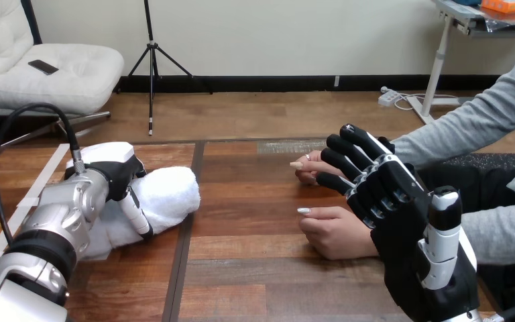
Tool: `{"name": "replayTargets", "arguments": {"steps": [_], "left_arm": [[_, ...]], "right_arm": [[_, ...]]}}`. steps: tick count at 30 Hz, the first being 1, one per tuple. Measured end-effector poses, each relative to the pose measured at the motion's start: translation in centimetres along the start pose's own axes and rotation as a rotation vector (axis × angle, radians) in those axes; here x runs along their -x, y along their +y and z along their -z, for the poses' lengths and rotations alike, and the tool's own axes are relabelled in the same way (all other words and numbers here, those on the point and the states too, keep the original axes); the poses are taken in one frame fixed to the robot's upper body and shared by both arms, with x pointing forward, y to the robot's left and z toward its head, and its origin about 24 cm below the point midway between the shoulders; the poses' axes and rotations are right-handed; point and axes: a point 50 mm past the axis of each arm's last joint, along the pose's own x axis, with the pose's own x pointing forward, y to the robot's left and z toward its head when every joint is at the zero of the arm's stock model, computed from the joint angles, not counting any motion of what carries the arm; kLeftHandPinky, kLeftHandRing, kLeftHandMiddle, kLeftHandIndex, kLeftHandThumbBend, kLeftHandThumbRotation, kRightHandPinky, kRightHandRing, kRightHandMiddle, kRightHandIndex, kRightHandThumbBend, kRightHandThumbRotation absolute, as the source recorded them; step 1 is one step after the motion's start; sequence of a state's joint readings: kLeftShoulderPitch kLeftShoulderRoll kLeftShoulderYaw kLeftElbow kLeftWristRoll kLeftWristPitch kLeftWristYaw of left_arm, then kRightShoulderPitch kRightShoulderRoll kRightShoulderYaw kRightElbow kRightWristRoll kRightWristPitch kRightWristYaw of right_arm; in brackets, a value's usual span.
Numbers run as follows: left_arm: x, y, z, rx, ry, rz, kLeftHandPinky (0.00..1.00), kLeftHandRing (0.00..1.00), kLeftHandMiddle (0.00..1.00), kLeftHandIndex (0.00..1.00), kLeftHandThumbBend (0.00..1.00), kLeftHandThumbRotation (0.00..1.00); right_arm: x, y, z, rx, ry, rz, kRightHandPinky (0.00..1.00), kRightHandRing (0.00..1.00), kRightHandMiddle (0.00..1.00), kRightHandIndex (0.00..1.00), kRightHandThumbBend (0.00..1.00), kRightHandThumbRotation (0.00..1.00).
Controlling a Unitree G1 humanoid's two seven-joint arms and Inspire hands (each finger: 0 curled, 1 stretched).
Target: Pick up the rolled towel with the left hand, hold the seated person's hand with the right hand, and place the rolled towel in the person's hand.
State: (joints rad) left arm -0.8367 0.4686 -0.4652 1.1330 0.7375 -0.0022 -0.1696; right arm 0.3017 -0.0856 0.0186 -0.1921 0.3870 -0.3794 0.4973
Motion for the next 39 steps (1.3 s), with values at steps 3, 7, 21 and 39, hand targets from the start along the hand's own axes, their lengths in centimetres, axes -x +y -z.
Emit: {"name": "replayTargets", "arguments": {"steps": [3, 7, 21, 39], "left_arm": [[0.01, 0.03, -0.04, 0.011, -0.008, -0.002, 0.26, 0.35, 0.44, 0.53, 0.78, 0.0], [0.02, 0.06, -0.11, 0.021, -0.023, -0.006, 0.29, 0.38, 0.46, 0.49, 0.73, 0.0], [0.07, -0.08, -0.26, 0.025, -0.059, -0.03, 0.34, 0.42, 0.5, 0.47, 0.67, 0.0], [0.23, -0.79, -0.3, 0.063, -0.116, -0.057, 0.33, 0.4, 0.48, 0.47, 0.66, 0.0]], "right_arm": [[0.01, -0.02, -0.04, -0.001, -0.002, 0.001, 0.83, 0.89, 0.89, 0.87, 0.81, 1.0], [0.03, -0.04, -0.05, -0.003, -0.003, 0.003, 0.83, 0.89, 0.89, 0.87, 0.81, 1.0], [0.07, -0.04, -0.04, -0.004, -0.004, 0.004, 0.82, 0.9, 0.89, 0.87, 0.8, 1.0], [0.09, -0.05, -0.03, -0.004, -0.003, 0.007, 0.82, 0.9, 0.89, 0.88, 0.8, 1.0]]}}
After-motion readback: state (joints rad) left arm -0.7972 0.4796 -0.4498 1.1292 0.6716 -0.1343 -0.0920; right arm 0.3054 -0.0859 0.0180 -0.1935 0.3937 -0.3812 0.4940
